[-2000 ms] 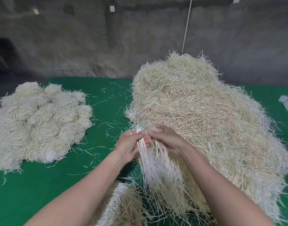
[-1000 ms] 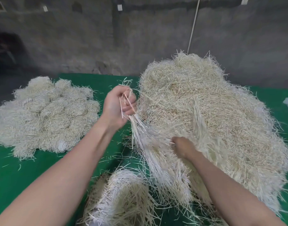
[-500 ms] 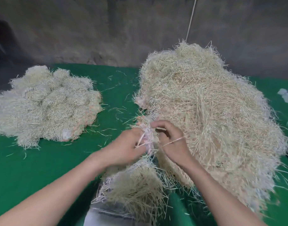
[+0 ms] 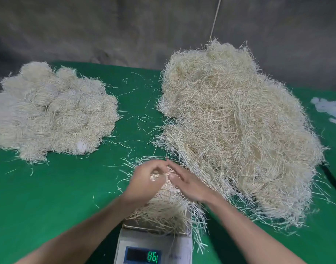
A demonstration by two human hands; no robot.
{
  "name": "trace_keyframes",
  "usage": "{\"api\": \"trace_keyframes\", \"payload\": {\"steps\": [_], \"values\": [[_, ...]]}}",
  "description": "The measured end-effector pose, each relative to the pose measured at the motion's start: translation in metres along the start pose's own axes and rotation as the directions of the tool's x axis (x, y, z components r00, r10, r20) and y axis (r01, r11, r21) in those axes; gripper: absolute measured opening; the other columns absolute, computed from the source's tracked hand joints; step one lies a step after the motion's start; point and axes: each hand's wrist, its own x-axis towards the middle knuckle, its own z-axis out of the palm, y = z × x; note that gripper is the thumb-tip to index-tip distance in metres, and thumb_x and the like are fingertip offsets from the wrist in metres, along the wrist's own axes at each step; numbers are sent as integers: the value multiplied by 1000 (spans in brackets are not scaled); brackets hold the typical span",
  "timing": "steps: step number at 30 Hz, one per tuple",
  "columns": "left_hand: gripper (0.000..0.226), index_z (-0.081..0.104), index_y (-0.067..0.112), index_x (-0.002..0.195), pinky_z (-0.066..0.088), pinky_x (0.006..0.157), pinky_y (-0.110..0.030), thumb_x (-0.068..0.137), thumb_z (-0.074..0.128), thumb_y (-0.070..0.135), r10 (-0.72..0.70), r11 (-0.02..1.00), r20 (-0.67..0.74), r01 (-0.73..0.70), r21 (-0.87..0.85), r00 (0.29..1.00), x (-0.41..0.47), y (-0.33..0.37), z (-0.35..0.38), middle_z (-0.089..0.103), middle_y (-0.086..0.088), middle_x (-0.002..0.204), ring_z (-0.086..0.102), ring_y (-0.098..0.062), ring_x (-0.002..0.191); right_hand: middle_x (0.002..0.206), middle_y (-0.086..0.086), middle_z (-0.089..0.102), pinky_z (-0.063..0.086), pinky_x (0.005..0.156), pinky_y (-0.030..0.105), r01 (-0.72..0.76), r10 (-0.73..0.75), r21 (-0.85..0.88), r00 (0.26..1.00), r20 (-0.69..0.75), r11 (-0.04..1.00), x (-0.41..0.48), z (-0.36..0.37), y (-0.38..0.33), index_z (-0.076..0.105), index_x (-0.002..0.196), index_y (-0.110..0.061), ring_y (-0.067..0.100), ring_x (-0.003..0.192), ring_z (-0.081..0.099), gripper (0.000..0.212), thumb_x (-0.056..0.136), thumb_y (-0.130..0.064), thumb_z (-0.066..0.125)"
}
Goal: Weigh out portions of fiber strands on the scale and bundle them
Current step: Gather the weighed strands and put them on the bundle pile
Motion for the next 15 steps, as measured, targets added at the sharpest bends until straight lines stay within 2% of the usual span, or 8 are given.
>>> {"api": "trace_keyframes", "payload": {"steps": [1,2,3,4,5,7,11,15], "values": [[28,63,30,93,47,93,-47,88,53,4,3,1000,-40,-4,-23,999,0,0,-7,55,26,111,57,8,78,156,-14,9,13,116,44,12,-12,-37,1000,1,999,-2,2,2,4,143,-51,12,144,10,60,88,-67,23],[30,61,32,107,45,94,-50,90,53,8,10,1000,-41,-10,17,999,2,-2,-14,53,27,114,59,3,82,156,-15,8,14,117,44,21,-21,-60,1000,3,998,-3,4,3,4,144,-50,9,143,9,59,91,-64,26],[35,55,34,122,36,102,-52,92,53,16,10,992,7,-11,125,1000,4,-6,-20,49,25,126,57,-6,103,156,-15,8,14,118,42,22,-22,-72,1000,2,997,-6,8,4,5,144,-49,7,143,8,58,93,-60,28],[42,44,35,135,21,111,-51,94,52,27,-12,958,83,-13,285,996,8,-12,-24,39,21,139,41,-10,128,156,-15,8,14,118,41,26,-27,-83,1000,-6,996,-7,10,4,6,145,-48,5,143,8,57,94,-58,30],[51,32,35,143,6,116,-49,95,49,37,-64,900,182,-22,435,981,11,-19,-27,26,17,150,21,-9,140,156,-15,10,14,118,40,27,-28,-89,999,-18,996,-8,14,3,8,145,-47,5,143,8,56,95,-55,31],[63,15,33,149,-9,116,-48,95,43,49,-170,811,336,-62,582,927,13,-32,-26,10,12,156,2,-8,144,155,-12,14,15,118,39,26,-32,-96,998,-54,995,-10,23,-2,11,146,-43,5,142,11,54,97,-49,33],[60,18,36,148,-12,114,-48,94,42,50,-166,827,393,-90,555,904,4,-49,-20,22,11,155,13,-8,143,155,-8,19,17,118,37,21,-30,-93,995,-92,995,-18,36,-10,15,148,-34,6,141,16,54,99,-40,37],[62,21,41,145,-10,115,-50,91,46,55,-117,855,341,-81,513,933,4,-50,-24,27,13,153,17,-8,142,155,-11,12,22,116,43,0,-7,-59,993,-117,998,-25,28,-13,11,149,-34,11,142,15,63,96,-50,39]]}}
